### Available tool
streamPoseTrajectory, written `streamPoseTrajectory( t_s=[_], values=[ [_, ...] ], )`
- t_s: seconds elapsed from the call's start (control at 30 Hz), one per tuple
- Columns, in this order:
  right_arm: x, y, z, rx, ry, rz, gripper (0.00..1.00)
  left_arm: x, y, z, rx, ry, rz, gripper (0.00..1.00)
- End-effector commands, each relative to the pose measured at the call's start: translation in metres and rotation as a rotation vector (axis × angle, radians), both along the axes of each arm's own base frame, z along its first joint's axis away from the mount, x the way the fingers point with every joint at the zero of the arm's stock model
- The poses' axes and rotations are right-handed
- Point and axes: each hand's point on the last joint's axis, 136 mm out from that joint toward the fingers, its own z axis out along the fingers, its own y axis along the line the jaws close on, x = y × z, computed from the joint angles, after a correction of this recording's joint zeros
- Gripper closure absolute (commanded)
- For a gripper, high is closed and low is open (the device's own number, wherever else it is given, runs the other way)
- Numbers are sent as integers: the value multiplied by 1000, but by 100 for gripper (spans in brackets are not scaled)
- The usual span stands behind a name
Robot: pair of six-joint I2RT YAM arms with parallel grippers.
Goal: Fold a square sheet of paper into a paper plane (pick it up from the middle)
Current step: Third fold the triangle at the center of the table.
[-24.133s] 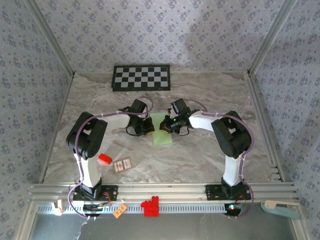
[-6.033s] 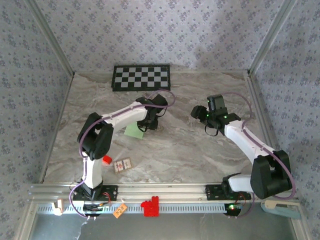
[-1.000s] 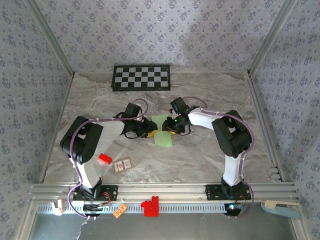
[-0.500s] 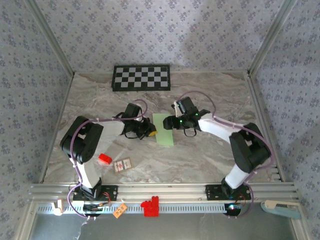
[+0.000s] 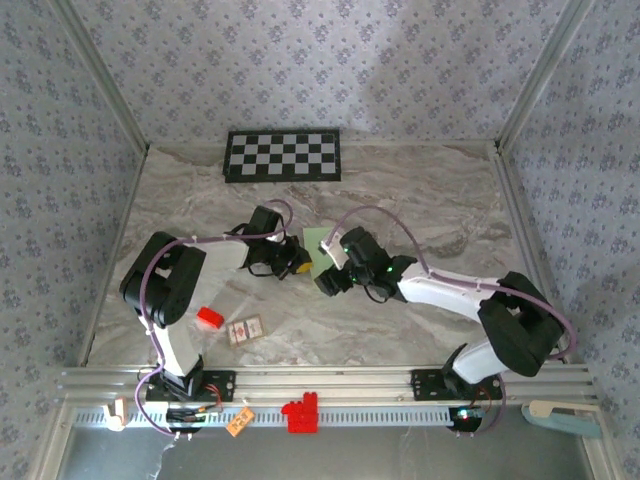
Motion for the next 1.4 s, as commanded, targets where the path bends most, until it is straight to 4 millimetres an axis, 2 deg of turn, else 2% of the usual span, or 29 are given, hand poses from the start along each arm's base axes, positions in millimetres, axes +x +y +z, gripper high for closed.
streamPoseTrajectory(
  t_s=[0.0,0.2,0.3,0.53,0.77,1.2,1.3,1.37],
  values=[
    [-3,5,-13,-96,-104,44,25,4,1,15,-11,-18,16,100],
    [-12,13,-39,-172,-95,90,26,4,0,17,-16,-20,12,100],
    [-6,10,-47,-204,-113,56,27,4,0,17,-15,-19,12,100],
    [2,7,-32,-169,-161,18,33,1,1,15,-9,-12,6,100],
    [3,2,-22,-156,-181,4,53,1,1,15,-11,-8,9,100],
    [-2,15,-21,-130,-135,63,81,-1,0,16,-14,-5,8,99],
    [-4,17,-21,-117,-116,81,91,-1,3,18,-7,-5,13,94],
    [-7,20,-21,-97,-76,98,96,-1,7,19,9,-8,20,86]
  ],
)
